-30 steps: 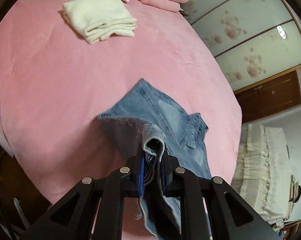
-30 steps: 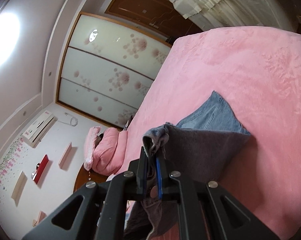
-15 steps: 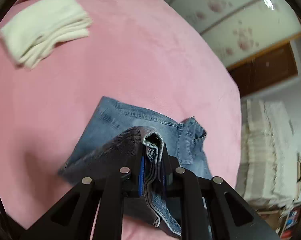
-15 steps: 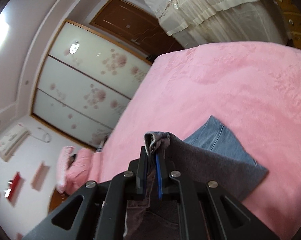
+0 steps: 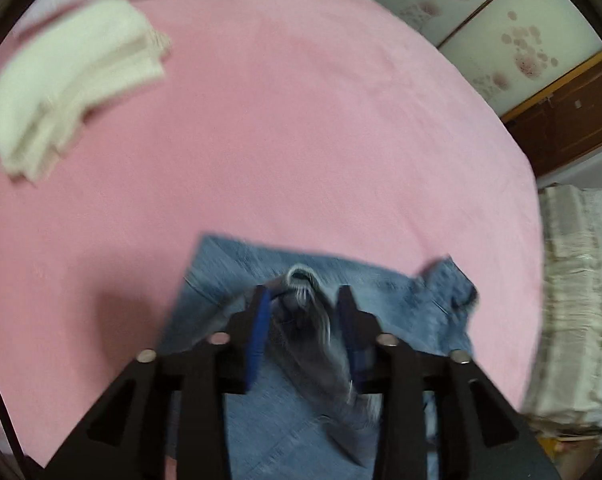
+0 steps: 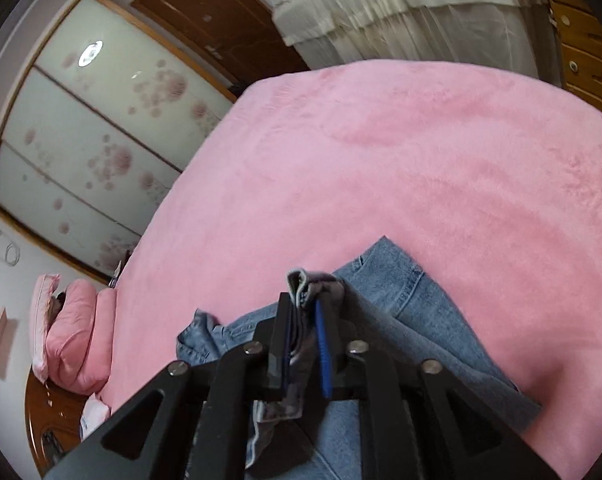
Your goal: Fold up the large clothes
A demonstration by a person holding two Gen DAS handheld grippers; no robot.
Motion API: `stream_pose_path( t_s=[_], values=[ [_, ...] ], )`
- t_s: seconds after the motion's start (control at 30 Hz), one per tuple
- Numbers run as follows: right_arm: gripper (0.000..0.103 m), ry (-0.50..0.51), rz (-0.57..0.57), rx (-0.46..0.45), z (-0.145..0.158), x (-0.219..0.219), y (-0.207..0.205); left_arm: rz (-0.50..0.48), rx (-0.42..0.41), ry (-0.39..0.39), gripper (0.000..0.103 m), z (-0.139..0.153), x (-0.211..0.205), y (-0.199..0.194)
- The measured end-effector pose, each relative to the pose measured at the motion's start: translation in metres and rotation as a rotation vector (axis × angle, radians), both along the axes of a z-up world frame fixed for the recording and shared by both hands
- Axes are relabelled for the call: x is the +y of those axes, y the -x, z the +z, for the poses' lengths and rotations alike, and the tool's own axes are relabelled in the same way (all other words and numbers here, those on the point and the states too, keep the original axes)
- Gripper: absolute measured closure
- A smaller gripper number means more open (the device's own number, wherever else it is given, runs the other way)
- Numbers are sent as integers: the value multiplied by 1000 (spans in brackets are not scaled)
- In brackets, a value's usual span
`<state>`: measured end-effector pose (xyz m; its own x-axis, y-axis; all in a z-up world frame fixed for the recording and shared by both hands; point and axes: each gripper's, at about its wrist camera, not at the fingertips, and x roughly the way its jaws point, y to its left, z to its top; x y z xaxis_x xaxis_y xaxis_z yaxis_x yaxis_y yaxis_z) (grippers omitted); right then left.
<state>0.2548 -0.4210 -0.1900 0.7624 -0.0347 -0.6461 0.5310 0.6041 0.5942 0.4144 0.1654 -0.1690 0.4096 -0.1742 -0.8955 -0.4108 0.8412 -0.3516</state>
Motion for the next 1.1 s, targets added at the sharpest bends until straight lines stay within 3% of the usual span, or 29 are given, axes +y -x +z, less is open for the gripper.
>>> stream_pose_path(
  t_s=[0.03,0.13,0.23,0.47,0.57,0.7,0.73,0.77,0.87,0.93,1.1],
  values=[
    [89,17,-6,-8,3,-2,-2,-2,-10,-27,45,6,0,0],
    [89,105,-16,7,13,-7,-7,-26,-40,-86,44,19,-9,5],
    [89,132,46,63,15,-9,-16,-96,-22,-136,44,15,-30,14],
    [89,85,353,159,-3,20,-15,-271,59,-154,44,-21,-86,67],
    [90,75,532,194,-18,54,3,-374,73,-114,44,-39,-109,100],
    [95,19,712,219,-39,103,51,-496,146,-165,44,-61,-140,145],
    [97,12,760,228,-42,118,63,-524,164,-176,49,-65,-146,154],
    [100,19,791,233,-43,128,72,-539,173,-171,63,-68,-151,162],
    [100,34,895,258,-52,164,94,-566,200,-50,93,-81,-163,178],
    [100,14,914,265,-60,175,97,-578,225,6,94,-90,-173,181],
    [101,-52,908,201,-71,191,77,-631,163,-2,94,-93,-194,164]
  ],
)
